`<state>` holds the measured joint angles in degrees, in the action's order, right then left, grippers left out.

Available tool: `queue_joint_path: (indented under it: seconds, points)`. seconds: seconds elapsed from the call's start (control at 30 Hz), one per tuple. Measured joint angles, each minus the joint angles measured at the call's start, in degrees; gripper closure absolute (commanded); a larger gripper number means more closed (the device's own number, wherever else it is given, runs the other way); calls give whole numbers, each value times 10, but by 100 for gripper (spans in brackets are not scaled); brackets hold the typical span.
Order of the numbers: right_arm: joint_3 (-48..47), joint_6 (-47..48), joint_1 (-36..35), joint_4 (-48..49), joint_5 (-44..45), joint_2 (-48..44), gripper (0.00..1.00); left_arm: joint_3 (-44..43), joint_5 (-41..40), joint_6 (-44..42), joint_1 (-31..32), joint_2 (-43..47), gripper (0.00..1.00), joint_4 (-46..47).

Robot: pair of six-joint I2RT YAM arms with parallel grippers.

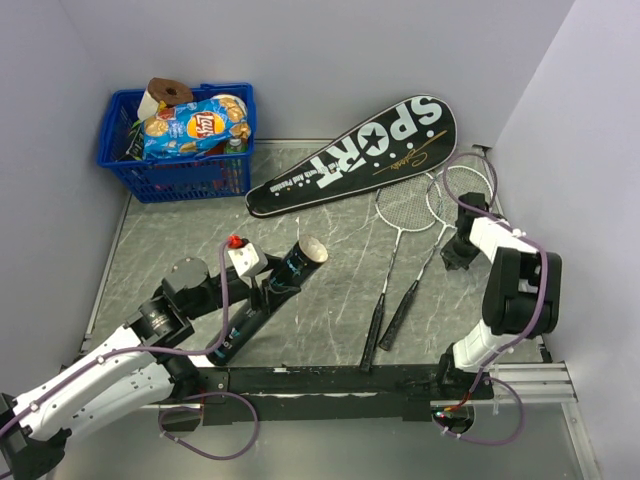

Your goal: Pack up the badminton gear

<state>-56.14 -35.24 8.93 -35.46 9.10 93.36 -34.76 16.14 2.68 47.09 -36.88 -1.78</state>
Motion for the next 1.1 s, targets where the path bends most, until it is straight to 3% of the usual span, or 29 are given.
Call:
queue_joint_path:
  seconds: [0.3, 0.7, 1.1]
  points:
    - [3, 20, -31, -32, -45, -213, 96, 0, 2, -1, 0, -20, 99, 0]
    - [-44, 79, -193, -85, -274, -447, 92, 0, 95, -11, 8, -53, 99, 0]
    - [-110, 119, -307, -101, -494, -483, 91, 0, 196, -49, 28, -63, 99, -18]
